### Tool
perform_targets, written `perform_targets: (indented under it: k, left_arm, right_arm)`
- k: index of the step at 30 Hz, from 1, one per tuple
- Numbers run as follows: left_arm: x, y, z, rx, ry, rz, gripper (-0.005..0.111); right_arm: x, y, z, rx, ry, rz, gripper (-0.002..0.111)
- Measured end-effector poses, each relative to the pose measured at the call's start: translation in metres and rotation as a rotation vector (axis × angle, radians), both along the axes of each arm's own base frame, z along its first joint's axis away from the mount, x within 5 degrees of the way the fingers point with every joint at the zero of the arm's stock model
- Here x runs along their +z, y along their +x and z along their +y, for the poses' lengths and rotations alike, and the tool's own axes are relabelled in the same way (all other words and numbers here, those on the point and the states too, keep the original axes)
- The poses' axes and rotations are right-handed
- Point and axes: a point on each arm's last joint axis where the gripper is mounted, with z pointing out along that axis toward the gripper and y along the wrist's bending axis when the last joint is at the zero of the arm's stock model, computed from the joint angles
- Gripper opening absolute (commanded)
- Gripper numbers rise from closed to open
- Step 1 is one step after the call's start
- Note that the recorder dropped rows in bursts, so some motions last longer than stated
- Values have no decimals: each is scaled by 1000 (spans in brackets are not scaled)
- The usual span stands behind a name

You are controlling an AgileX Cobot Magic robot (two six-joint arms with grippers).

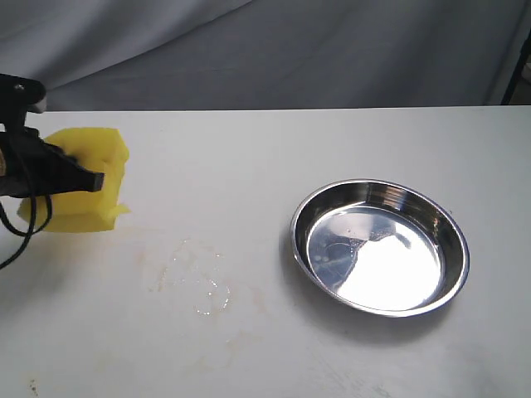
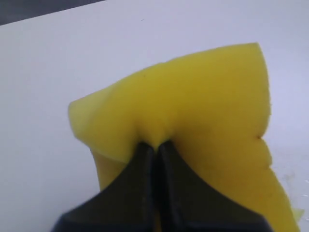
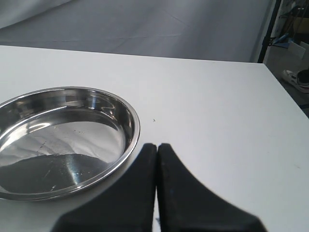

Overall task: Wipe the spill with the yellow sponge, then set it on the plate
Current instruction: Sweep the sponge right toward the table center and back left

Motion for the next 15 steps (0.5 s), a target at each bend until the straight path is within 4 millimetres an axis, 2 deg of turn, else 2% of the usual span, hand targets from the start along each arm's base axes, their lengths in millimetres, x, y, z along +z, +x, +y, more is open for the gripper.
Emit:
perform_targets:
  k: [4,7,15]
  left_arm:
    - [-3,1,44,159,23,41,0]
    - [-14,0,65,239,45,112,0]
    - [-79,8,66,238,66,327,0]
  right_arm:
    - [0,0,0,0,0,0,0]
    - [0,0,0,0,0,0,0]
    - [0,0,0,0,0,0,0]
